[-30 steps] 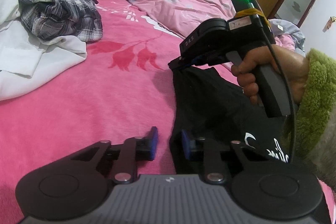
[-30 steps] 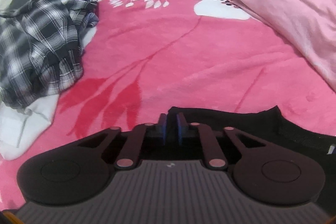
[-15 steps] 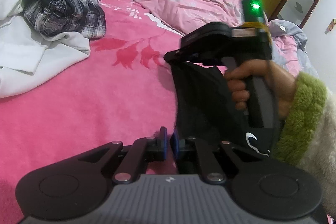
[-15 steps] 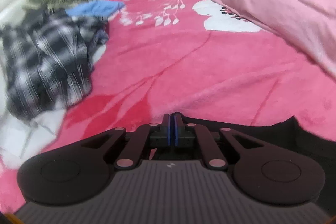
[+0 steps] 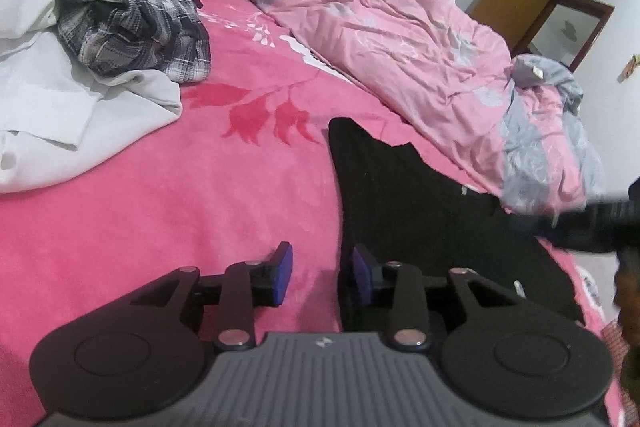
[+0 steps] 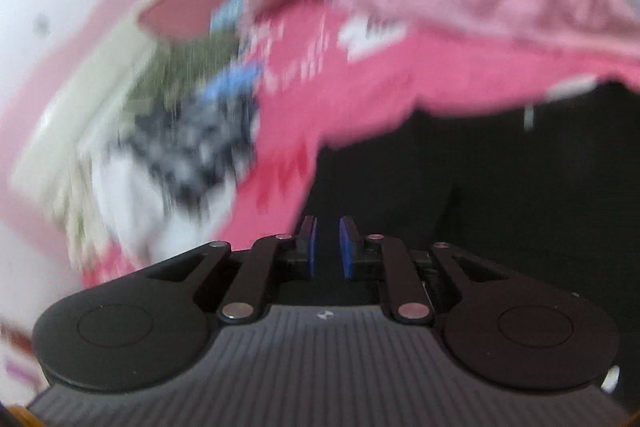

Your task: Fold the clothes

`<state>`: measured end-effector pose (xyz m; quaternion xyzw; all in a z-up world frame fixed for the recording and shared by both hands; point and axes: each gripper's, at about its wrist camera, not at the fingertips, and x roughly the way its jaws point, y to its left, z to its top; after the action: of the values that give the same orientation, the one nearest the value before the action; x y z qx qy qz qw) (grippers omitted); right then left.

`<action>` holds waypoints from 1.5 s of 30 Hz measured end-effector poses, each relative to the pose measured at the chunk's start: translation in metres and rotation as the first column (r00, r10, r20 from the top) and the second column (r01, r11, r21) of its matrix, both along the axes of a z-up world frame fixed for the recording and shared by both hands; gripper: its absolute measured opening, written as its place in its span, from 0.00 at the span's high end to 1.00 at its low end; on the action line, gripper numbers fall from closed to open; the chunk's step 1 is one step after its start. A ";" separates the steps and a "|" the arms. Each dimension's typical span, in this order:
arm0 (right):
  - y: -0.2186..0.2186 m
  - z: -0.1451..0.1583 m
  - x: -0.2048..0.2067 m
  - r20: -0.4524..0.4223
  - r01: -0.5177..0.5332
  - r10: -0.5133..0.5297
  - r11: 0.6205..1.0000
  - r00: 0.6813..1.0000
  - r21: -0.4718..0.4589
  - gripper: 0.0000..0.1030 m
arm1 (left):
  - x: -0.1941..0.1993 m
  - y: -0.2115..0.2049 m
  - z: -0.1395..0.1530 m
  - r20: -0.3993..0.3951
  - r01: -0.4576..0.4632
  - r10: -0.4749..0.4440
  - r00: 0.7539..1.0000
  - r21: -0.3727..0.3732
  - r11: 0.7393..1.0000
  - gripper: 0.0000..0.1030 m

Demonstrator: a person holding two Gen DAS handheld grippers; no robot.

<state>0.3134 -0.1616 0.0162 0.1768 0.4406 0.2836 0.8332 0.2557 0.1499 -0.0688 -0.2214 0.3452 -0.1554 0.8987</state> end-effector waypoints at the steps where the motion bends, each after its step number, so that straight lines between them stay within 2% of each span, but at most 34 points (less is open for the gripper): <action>1: 0.009 -0.009 -0.007 0.007 -0.033 0.033 0.999 0.999 -0.039 0.88 | 0.000 0.000 0.000 -0.001 0.000 0.000 1.000 0.002 1.000 0.66; 3: 0.027 -0.029 -0.019 0.028 -0.110 0.114 0.988 0.993 -0.103 0.88 | -0.001 -0.001 -0.001 -0.003 0.001 -0.001 1.000 0.007 1.000 0.66; 5: 0.043 -0.044 -0.033 0.055 -0.183 0.198 0.962 0.979 -0.200 0.88 | -0.001 -0.001 -0.001 -0.005 0.002 -0.002 1.000 0.012 1.000 0.66; 7: 0.047 -0.056 -0.049 0.062 -0.199 0.226 0.935 0.972 -0.295 0.89 | -0.001 -0.002 -0.001 -0.006 0.002 -0.002 1.000 0.018 1.000 0.66; 12: 0.013 -0.048 -0.093 0.094 -0.113 0.139 0.964 0.986 -0.242 0.89 | -0.003 -0.010 0.009 0.029 -0.013 0.010 1.000 0.076 0.997 0.66; 14: -0.003 -0.042 -0.109 0.130 -0.076 0.099 0.982 0.987 -0.174 0.88 | -0.004 -0.013 0.013 0.043 -0.019 0.015 0.999 0.100 0.995 0.64; 21: -0.004 -0.033 -0.094 0.261 -0.060 0.068 0.997 0.963 -0.037 0.88 | -0.004 -0.027 0.027 0.090 -0.034 0.017 0.996 0.193 0.981 0.64; 22: 0.006 -0.037 -0.087 0.271 -0.079 0.089 0.996 0.958 -0.048 0.88 | -0.002 -0.032 0.028 0.094 -0.029 0.009 0.996 0.216 0.976 0.64; 24: 0.028 -0.045 -0.074 0.297 -0.121 0.141 0.989 0.944 -0.086 0.88 | 0.001 -0.040 0.030 0.101 -0.021 -0.006 0.995 0.262 0.965 0.63; 28: 0.058 -0.069 -0.072 0.305 -0.172 0.255 0.946 0.918 -0.273 0.89 | 0.008 -0.057 0.035 0.113 -0.004 -0.038 0.993 0.352 0.936 0.61; 31: 0.049 -0.072 -0.080 0.317 -0.172 0.246 0.954 0.916 -0.246 0.89 | 0.014 -0.069 0.038 0.120 0.007 -0.063 0.991 0.417 0.909 0.64; 35: 0.042 -0.076 -0.078 0.308 -0.175 0.230 0.965 0.923 -0.196 0.89 | 0.023 -0.087 0.042 0.122 0.023 -0.097 0.988 0.503 0.864 0.62; 39: 0.034 -0.078 -0.077 0.295 -0.180 0.213 0.974 0.932 -0.135 0.89 | 0.068 -0.115 0.021 0.026 0.098 -0.143 0.989 0.612 0.785 0.62; 40: 0.032 -0.078 -0.077 0.292 -0.180 0.210 0.976 0.933 -0.125 0.89 | 0.078 -0.115 0.016 0.014 0.099 -0.137 0.990 0.618 0.780 0.58; 42: 0.030 -0.079 -0.077 0.290 -0.183 0.208 0.977 0.934 -0.114 0.89 | 0.092 -0.108 0.016 0.027 0.078 -0.117 0.993 0.599 0.797 0.57; 45: 0.027 -0.080 -0.076 0.283 -0.186 0.205 0.978 0.937 -0.091 0.89 | 0.110 -0.099 0.017 0.032 0.051 -0.086 0.996 0.590 0.806 0.52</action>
<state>0.2373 -0.1351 -0.0641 0.0624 0.3373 0.3741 0.8616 0.3656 0.0509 -0.0521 0.0846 0.3580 -0.0797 0.9264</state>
